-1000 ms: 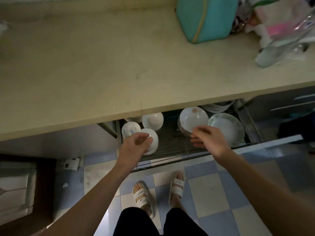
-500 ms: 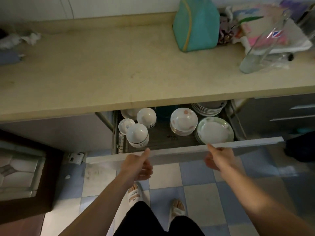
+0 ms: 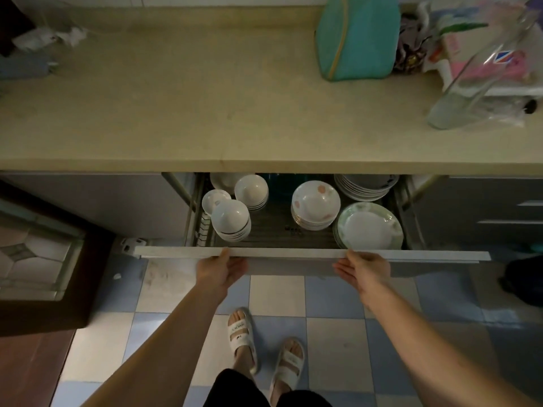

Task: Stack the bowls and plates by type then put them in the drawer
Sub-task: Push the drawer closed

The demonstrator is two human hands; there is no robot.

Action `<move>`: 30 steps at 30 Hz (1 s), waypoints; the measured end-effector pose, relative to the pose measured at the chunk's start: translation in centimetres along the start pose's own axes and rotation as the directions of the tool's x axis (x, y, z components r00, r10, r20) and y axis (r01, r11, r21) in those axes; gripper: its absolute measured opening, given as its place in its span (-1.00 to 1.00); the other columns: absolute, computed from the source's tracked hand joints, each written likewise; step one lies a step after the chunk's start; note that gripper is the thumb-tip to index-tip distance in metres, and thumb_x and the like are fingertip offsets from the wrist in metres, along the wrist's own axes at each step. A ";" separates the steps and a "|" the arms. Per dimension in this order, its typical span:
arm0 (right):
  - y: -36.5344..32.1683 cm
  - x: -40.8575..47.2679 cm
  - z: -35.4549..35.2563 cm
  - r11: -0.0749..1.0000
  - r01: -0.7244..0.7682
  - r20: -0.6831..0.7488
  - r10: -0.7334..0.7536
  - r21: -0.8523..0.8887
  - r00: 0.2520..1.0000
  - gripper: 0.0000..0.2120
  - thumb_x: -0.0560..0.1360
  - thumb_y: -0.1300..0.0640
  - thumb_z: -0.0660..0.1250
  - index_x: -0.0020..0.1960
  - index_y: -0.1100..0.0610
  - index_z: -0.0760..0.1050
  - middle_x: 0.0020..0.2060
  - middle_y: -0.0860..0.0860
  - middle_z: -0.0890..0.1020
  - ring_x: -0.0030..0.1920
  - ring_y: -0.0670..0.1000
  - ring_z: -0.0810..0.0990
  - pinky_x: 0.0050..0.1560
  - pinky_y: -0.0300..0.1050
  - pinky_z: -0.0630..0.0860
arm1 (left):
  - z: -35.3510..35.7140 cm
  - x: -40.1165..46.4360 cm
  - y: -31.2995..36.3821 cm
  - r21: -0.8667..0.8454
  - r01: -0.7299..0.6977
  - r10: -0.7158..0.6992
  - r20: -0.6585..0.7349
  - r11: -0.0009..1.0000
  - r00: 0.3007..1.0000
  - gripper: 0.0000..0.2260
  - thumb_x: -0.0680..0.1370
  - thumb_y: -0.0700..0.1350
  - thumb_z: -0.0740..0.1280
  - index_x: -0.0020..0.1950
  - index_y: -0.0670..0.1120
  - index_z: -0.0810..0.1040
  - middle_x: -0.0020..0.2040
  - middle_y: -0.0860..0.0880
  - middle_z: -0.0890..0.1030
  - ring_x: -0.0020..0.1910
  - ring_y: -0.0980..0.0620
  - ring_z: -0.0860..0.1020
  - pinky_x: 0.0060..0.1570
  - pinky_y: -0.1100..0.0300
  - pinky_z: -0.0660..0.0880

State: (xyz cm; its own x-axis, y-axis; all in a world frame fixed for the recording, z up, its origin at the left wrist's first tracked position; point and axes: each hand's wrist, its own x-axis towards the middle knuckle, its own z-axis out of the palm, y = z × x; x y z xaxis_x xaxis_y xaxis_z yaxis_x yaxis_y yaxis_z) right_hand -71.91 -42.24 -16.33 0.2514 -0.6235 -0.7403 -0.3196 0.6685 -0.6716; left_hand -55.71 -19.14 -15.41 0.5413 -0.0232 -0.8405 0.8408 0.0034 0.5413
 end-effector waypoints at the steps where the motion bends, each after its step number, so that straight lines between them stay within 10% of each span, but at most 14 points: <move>1: 0.1 0.2 0.0 1.000 0.015 -0.008 -0.015 -0.006 1.000 -0.84 0.60 0.31 0.35 0.16 0.34 0.49 -0.21 0.25 0.67 -0.25 0.15 0.70 -0.29 -0.05 0.65 | 0.0 0.3 0.1 -0.041 -0.003 0.003 -0.003 0.999 1.000 -0.80 0.62 -0.18 0.36 0.18 -0.27 0.55 -0.01 -0.26 0.71 -0.05 -0.20 0.71 -0.11 -0.02 0.67; 17: -1.3 4.4 2.6 0.990 0.144 -0.072 -0.144 -0.001 0.987 -0.87 0.57 0.34 0.39 -0.03 0.20 0.45 -0.10 0.30 0.69 -0.15 0.19 0.75 -0.09 0.05 0.70 | 2.6 4.1 3.0 -0.161 -0.036 0.041 0.027 0.986 0.999 -0.90 0.63 -0.23 0.33 0.09 -0.24 0.53 0.03 -0.27 0.68 0.01 -0.19 0.69 -0.04 -0.05 0.63; 30: -4.6 7.3 6.4 0.912 0.063 -0.079 -0.034 0.405 0.996 -0.51 0.57 0.38 0.37 0.44 0.25 0.29 0.16 0.35 0.61 0.01 0.18 0.71 0.02 0.05 0.67 | 5.9 7.9 7.1 -0.191 -0.038 0.058 0.099 0.981 0.993 -0.80 0.65 -0.22 0.29 0.24 -0.28 0.50 0.10 -0.29 0.65 0.04 -0.18 0.67 -0.21 0.02 0.66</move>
State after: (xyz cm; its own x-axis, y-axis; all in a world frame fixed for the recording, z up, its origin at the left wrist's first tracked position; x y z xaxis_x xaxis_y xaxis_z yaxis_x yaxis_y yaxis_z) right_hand -62.77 -47.25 -18.88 0.1887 -0.6761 -0.7122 0.0942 0.7344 -0.6721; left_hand -45.48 -25.18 -18.06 0.5851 -0.1221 -0.8017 0.8061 0.1953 0.5586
